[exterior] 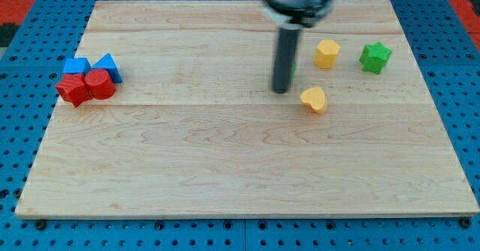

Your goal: Move the yellow heart down a bit

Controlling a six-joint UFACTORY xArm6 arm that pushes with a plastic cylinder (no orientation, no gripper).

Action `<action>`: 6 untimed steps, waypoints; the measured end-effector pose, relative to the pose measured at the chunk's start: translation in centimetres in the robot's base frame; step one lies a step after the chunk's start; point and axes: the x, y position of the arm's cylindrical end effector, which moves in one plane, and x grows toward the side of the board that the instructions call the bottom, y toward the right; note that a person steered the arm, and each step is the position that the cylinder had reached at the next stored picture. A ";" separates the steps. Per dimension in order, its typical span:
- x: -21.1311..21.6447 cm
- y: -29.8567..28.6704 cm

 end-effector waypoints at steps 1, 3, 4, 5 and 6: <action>0.0 -1.1; 0.0 5.1; 0.1 5.4; 2.0 5.4; 2.2 5.3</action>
